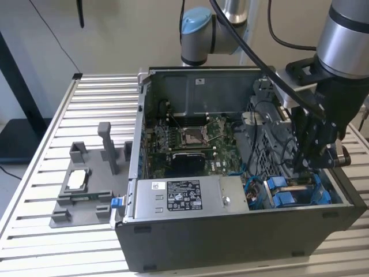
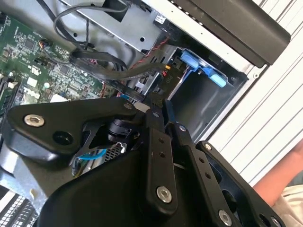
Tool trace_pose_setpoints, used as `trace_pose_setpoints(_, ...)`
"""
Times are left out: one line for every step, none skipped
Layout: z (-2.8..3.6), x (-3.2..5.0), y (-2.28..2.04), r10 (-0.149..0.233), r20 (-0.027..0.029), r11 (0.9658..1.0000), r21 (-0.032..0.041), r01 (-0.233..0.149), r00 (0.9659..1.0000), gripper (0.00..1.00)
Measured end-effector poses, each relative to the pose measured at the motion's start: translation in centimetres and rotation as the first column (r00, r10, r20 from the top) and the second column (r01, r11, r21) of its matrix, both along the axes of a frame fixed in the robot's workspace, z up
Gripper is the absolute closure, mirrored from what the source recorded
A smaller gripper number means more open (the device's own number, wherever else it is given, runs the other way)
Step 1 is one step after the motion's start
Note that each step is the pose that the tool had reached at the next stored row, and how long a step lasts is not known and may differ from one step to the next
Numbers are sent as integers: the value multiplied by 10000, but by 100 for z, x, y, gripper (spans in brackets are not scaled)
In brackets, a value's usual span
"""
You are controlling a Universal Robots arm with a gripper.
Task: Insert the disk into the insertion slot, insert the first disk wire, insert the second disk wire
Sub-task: 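Insert the second disk wire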
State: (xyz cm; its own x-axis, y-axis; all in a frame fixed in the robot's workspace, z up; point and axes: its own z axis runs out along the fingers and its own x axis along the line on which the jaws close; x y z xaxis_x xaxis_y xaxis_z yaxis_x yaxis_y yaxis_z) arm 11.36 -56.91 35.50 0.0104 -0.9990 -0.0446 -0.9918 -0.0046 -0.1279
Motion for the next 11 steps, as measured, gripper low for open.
trace_pose_setpoints(-6,5,-5,0,1,10000,21,0,10000,84)
trace_pose_setpoints(-13,10,-11,0,1,10000,43,0,10000,84)
trace_pose_setpoints(-20,13,-17,1,2,10000,61,-1,10000,84)
trace_pose_setpoints(-26,14,-23,-1,3,10000,77,1,10000,84)
trace_pose_setpoints(-32,14,-28,-2,3,10000,87,2,10000,84)
trace_pose_setpoints(-38,15,-31,-3,3,10000,98,3,10000,84)
trace_pose_setpoints(-43,15,-34,-7,3,9999,103,7,10000,84)
trace_pose_setpoints(-46,16,-38,-12,3,9999,107,12,10000,84)
trace_pose_setpoints(-50,17,-43,-15,3,9999,115,15,10000,84)
trace_pose_setpoints(-55,18,-47,-20,3,9999,127,20,10000,84)
trace_pose_setpoints(-59,19,-51,-24,3,9999,140,23,10000,84)
